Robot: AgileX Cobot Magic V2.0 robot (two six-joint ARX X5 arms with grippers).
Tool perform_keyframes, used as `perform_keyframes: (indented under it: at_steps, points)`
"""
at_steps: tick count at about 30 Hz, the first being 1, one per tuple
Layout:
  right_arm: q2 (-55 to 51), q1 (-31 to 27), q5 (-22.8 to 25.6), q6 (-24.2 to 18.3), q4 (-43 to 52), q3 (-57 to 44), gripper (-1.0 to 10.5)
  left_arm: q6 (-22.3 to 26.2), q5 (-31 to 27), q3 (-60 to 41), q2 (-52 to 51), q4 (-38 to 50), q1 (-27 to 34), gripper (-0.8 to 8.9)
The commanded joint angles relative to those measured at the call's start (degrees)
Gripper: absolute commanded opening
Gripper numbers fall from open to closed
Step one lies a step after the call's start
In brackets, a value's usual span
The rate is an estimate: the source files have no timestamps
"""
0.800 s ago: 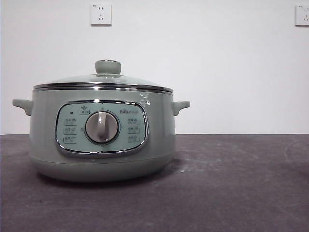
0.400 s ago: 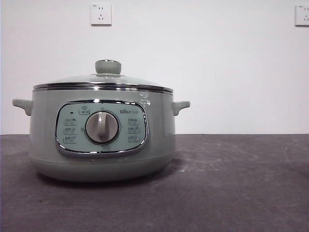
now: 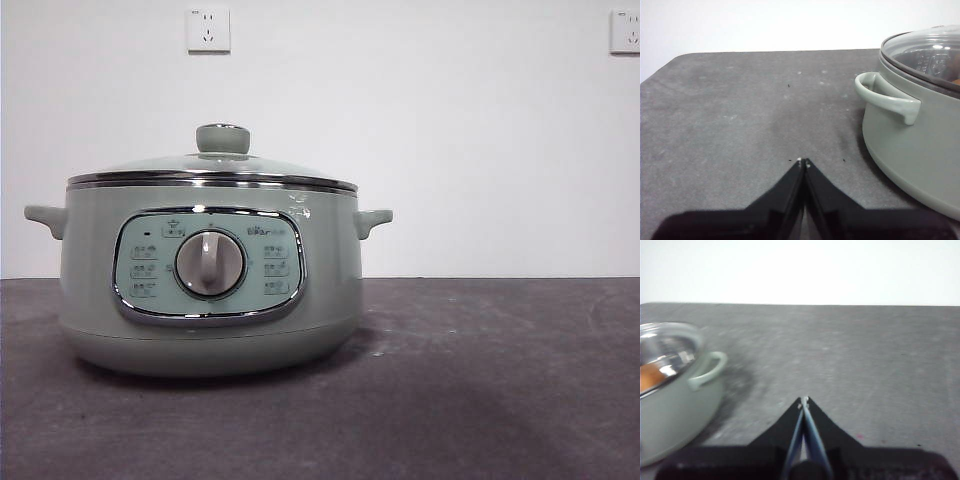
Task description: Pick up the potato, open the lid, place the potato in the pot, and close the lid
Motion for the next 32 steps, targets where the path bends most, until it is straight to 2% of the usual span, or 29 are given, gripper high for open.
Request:
perform_keyframes:
  at_steps: [1,7,13,24,32]
  points:
    - [-3.32,-3.63,-2.64,0.17,3.10,-5.95,0.0,-0.22,-0.11,-0.83,-0.15,0.00,0.17,-0.03]
    - [-9.79,-5.92,-3.74,0.85,9.03,-17.88,0.0,-0.22,-0.11,-0.83,-0.15,0.00,0.17,-0.03]
    - [-15.65,-5.92,-3.76,2.36,9.25,-24.57,0.0,-0.22,-0.09,-0.83,-0.15,0.00,0.17,-0.03]
    - [-15.52,-5.92,-3.72,2.34,13.35,-27.12,0.0,-0.22,-0.11,-0.83,-0.15,0.02,0.17,-0.03]
    - [-15.45,-5.92,-1.97,1.81,13.25,-27.10,0.0,-0.22,-0.09,-0.83,-0.15,0.02,0.17,-0.03]
